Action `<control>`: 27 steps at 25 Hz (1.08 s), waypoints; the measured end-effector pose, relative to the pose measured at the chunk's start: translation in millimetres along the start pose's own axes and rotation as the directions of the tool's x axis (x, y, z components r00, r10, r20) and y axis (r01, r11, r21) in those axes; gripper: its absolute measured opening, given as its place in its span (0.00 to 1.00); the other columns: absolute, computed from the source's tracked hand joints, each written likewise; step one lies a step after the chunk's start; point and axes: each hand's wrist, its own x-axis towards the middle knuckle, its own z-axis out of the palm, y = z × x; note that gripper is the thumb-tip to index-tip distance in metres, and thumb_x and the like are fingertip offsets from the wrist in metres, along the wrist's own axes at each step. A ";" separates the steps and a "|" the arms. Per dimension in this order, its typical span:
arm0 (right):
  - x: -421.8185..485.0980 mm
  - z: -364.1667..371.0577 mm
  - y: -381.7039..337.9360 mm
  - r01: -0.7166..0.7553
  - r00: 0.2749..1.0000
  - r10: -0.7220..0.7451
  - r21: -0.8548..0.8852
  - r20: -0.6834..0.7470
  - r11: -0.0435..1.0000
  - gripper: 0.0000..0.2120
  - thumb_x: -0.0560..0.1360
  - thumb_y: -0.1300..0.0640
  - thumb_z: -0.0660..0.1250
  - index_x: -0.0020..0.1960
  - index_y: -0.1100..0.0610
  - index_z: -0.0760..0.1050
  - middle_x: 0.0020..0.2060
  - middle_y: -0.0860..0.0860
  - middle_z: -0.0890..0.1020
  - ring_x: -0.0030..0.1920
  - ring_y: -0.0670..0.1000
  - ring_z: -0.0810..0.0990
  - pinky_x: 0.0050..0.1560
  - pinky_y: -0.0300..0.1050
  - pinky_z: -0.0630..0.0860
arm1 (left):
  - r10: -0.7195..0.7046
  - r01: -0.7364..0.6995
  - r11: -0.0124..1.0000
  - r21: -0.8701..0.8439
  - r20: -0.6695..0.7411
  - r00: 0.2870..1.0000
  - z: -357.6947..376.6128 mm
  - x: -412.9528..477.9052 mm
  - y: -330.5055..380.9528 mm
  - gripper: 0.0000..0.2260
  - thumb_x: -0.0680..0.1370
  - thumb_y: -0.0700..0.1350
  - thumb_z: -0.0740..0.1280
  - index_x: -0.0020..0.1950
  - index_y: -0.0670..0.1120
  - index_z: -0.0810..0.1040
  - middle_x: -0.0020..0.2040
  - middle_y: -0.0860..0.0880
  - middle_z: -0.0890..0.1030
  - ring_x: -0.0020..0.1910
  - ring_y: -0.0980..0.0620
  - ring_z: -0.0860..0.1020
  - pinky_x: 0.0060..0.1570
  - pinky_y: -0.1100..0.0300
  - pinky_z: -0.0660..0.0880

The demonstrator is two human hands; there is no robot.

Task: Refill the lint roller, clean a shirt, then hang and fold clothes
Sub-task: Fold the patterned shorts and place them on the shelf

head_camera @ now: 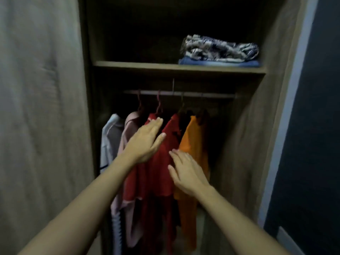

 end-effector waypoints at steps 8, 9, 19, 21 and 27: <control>-98.4 118.1 -154.1 0.283 0.854 -0.340 0.197 0.395 0.939 0.23 0.68 0.44 0.51 0.50 0.53 0.79 0.45 0.49 0.83 0.47 0.48 0.82 0.52 0.40 0.77 | -0.150 0.097 0.947 0.306 0.155 0.976 -4.5 -154.6 -69.0 0.26 0.78 0.52 0.54 0.70 0.39 0.69 0.69 0.41 0.71 0.68 0.41 0.71 0.61 0.43 0.71; -101.8 130.3 -171.7 0.294 0.817 -0.361 0.214 0.450 0.932 0.24 0.70 0.45 0.50 0.52 0.55 0.78 0.48 0.51 0.82 0.50 0.51 0.81 0.56 0.42 0.76 | -0.145 0.081 0.934 0.347 0.160 0.976 -9.4 -159.5 -81.6 0.25 0.77 0.52 0.54 0.69 0.39 0.70 0.69 0.40 0.72 0.67 0.41 0.72 0.60 0.43 0.72; -26.0 247.9 -240.8 0.489 0.720 -0.371 -0.050 0.587 0.871 0.24 0.79 0.53 0.55 0.71 0.65 0.60 0.68 0.61 0.66 0.70 0.60 0.61 0.74 0.52 0.50 | 0.228 -0.352 0.705 0.615 0.274 0.934 -11.2 -161.7 -226.9 0.27 0.76 0.50 0.54 0.73 0.42 0.63 0.73 0.44 0.66 0.72 0.46 0.65 0.69 0.49 0.61; -8.7 258.7 -241.9 0.529 0.701 -0.348 -0.126 0.623 0.839 0.24 0.81 0.55 0.51 0.73 0.66 0.55 0.70 0.61 0.63 0.72 0.60 0.57 0.75 0.51 0.44 | 0.317 -0.428 0.639 0.639 0.288 0.904 -10.1 -162.4 -254.1 0.28 0.75 0.50 0.55 0.74 0.42 0.60 0.75 0.45 0.62 0.74 0.47 0.61 0.71 0.51 0.53; -0.3 258.8 -246.0 0.708 0.591 -0.409 -0.203 0.695 0.677 0.22 0.80 0.61 0.48 0.73 0.67 0.53 0.71 0.59 0.62 0.72 0.57 0.58 0.75 0.51 0.45 | 0.487 -0.546 0.551 0.631 0.288 0.825 -7.1 -149.2 -288.9 0.29 0.77 0.47 0.57 0.77 0.45 0.52 0.78 0.49 0.46 0.77 0.51 0.44 0.73 0.52 0.45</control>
